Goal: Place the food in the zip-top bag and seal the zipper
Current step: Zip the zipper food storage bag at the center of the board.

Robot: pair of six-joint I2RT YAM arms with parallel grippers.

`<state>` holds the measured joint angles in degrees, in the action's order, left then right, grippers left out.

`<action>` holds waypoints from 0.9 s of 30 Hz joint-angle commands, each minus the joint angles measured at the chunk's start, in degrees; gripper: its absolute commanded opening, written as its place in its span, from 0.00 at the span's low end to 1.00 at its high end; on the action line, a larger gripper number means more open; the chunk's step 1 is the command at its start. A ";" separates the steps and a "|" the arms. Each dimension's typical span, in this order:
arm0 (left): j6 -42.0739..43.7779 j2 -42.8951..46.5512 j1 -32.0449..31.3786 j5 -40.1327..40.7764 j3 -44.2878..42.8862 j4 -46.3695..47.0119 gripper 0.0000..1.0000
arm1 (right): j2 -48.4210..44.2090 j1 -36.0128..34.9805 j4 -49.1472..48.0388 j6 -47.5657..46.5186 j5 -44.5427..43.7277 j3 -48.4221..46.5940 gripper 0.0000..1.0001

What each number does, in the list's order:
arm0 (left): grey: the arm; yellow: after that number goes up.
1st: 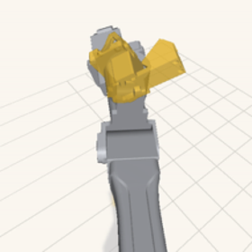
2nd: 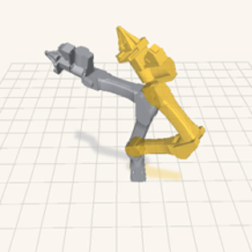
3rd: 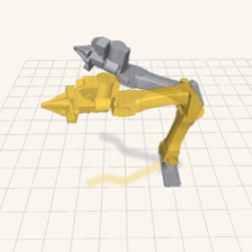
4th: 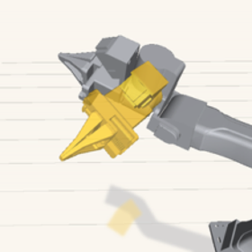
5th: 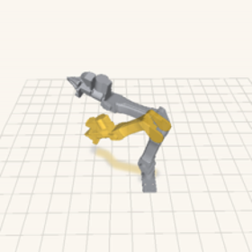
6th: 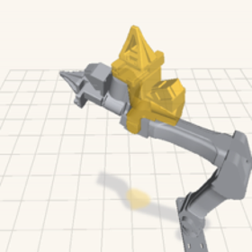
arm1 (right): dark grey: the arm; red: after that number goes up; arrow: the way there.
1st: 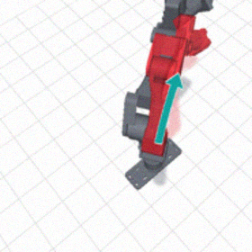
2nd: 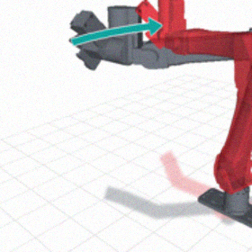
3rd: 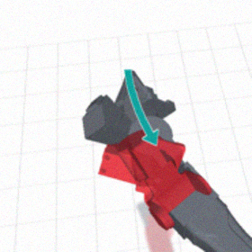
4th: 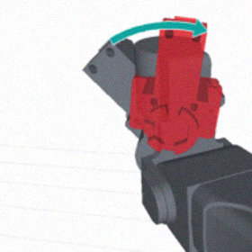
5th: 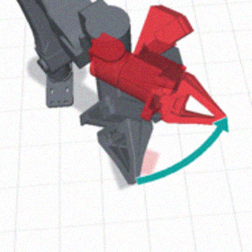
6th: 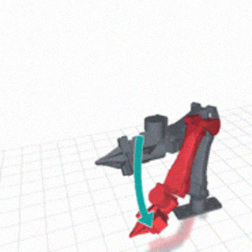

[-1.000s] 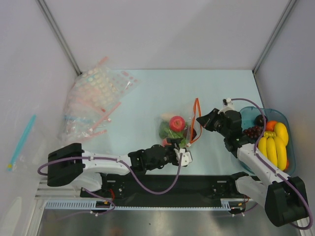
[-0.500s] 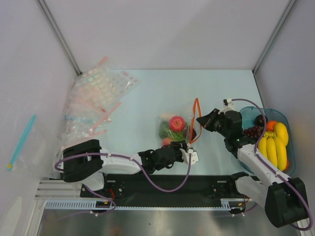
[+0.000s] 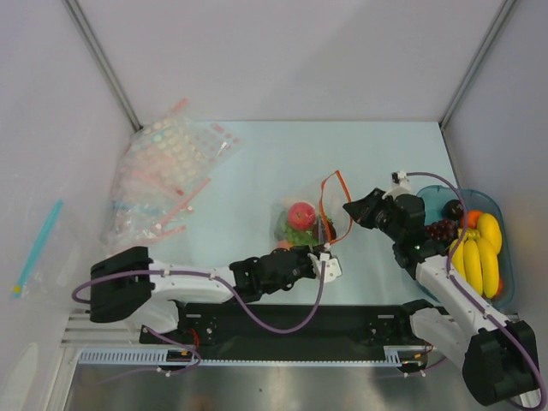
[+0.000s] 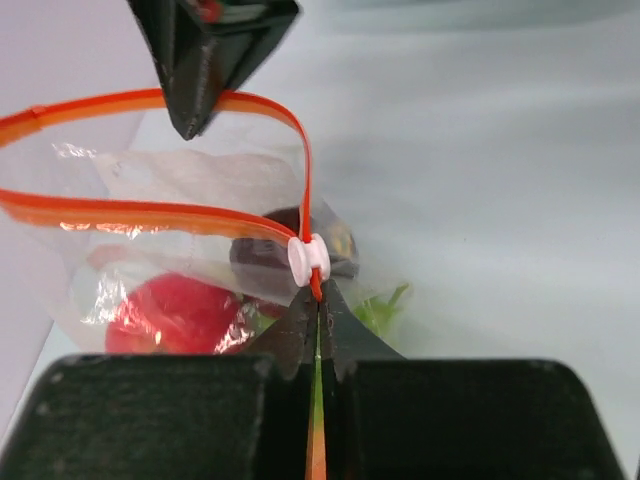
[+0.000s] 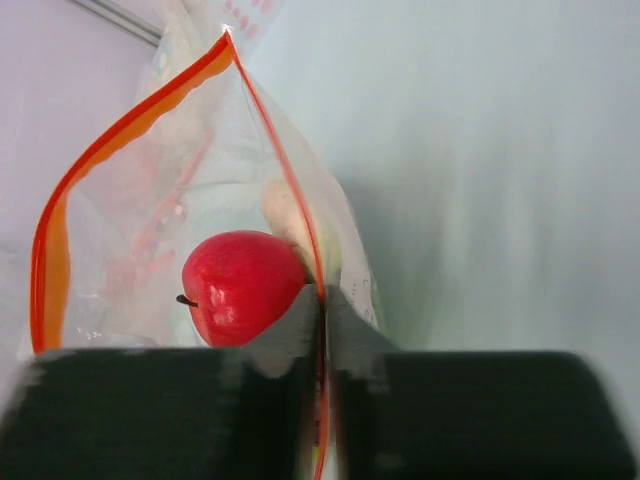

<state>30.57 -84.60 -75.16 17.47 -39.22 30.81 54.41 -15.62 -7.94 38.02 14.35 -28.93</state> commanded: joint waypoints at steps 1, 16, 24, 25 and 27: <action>-3.14 7.94 -0.08 -2.27 -0.24 -1.17 0.00 | -3.52 0.15 -0.23 -2.59 -1.34 -0.16 0.19; -13.16 28.51 3.26 -8.77 -1.12 -15.50 0.00 | -24.26 -0.29 -6.45 -10.07 6.10 3.79 0.48; -19.57 33.17 3.35 -18.78 3.00 -20.26 0.00 | -26.47 -4.40 -26.05 -10.16 25.80 8.71 0.49; -20.28 33.96 3.35 -19.84 3.88 -20.78 0.00 | -25.85 -5.55 -28.16 -11.55 28.51 8.36 0.51; -22.21 37.04 3.35 -22.48 6.77 -20.88 0.00 | -24.10 -10.10 -28.27 -13.92 30.29 7.57 0.53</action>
<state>13.17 -51.59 -72.07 1.37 -35.55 9.96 28.56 -20.78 -26.96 27.94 35.55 -20.38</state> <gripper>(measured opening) 0.006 0.516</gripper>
